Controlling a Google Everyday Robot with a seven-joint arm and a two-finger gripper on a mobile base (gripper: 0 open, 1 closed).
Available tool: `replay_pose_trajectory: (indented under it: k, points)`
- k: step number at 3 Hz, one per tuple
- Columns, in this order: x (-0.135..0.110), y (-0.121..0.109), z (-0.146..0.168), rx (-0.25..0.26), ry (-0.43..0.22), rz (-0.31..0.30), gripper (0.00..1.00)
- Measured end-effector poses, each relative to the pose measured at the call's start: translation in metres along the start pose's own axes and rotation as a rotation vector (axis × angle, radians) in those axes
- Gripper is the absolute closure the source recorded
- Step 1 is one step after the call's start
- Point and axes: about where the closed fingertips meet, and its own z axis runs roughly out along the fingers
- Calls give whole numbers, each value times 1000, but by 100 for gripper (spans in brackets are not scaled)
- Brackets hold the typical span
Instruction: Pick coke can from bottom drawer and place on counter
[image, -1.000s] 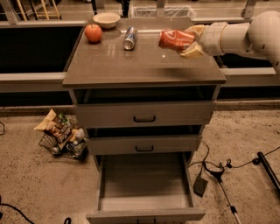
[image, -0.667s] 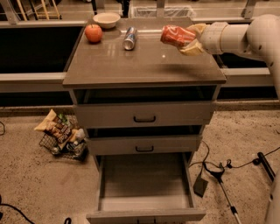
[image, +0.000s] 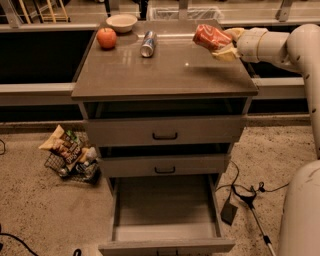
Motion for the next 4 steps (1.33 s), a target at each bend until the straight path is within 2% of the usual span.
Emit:
replay_pose_trajectory:
  k: [1,2,3,4]
  points:
    - [0,1,1,-2,0,3,100]
    - [3,13,7,-57,18,68,100]
    - [9,32,17,-136,40,171,100]
    - [13,43,24,-182,59,244,100]
